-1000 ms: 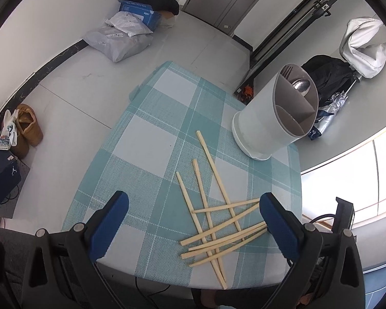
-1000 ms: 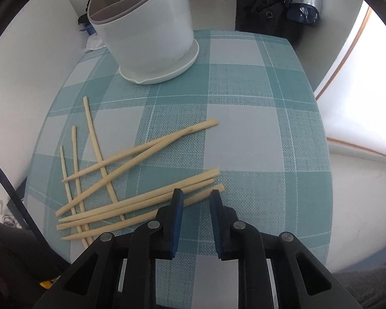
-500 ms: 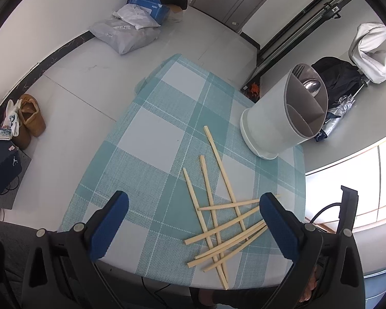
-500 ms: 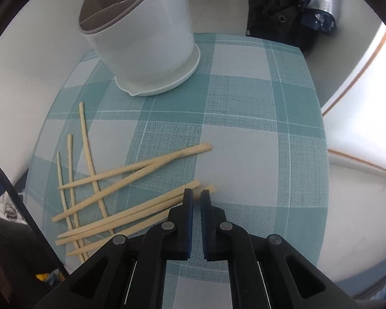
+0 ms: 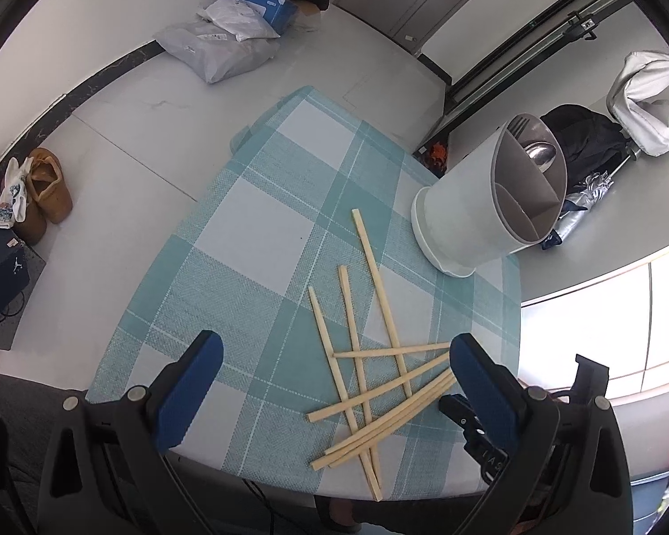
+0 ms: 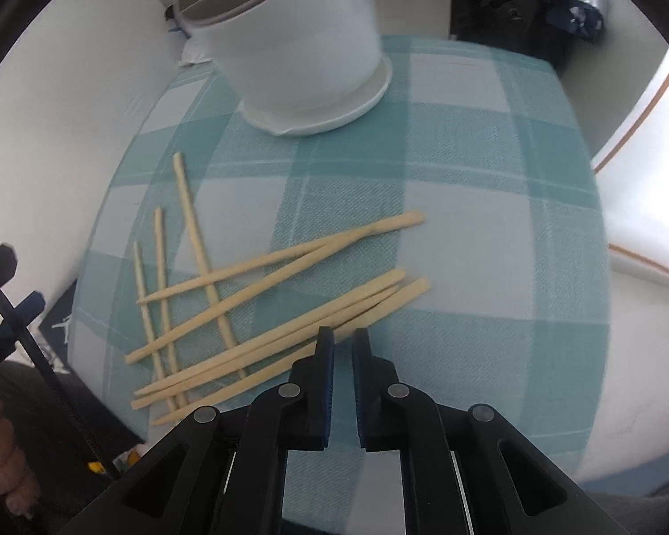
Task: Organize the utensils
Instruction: 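Close the right gripper on one wooden chopstick and lift it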
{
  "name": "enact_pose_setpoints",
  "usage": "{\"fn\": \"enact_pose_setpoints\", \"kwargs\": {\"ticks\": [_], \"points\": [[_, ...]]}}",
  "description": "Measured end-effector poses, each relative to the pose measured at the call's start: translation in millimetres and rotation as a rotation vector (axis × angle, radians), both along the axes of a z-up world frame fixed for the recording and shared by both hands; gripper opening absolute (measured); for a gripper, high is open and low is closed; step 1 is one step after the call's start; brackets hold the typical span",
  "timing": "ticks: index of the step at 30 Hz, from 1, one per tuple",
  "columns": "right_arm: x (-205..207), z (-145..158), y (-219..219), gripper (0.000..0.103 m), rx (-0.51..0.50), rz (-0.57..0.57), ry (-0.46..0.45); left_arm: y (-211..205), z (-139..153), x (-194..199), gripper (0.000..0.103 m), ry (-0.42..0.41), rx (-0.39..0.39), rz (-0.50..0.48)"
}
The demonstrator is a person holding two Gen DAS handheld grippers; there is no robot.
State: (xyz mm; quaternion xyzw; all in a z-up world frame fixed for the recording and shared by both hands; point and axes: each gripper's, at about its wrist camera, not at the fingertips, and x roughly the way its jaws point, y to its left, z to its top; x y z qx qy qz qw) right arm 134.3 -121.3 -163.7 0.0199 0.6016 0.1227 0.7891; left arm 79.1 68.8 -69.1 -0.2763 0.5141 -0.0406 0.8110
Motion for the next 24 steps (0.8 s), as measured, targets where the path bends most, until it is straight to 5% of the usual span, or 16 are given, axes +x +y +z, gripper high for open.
{"fn": "enact_pose_setpoints", "kwargs": {"ticks": [3,11,17,24], "points": [[-8.6,2.0,17.7,0.015,-0.099,0.029,-0.054,-0.3,-1.8,-0.7,0.100,0.008,-0.003,-0.005],[-2.7,3.5,29.5,0.021,0.011,-0.043,-0.016,8.1,-3.7,-1.1,0.100,0.023,-0.029,0.027],[-4.3,6.3,43.9,0.021,-0.091,0.019,-0.055,5.4,-5.0,-0.7,0.100,0.031,-0.030,0.021],[20.4,-0.5,36.8,0.021,-0.065,0.002,-0.021,10.6,-2.2,-2.4,0.100,0.016,-0.009,0.040]]}}
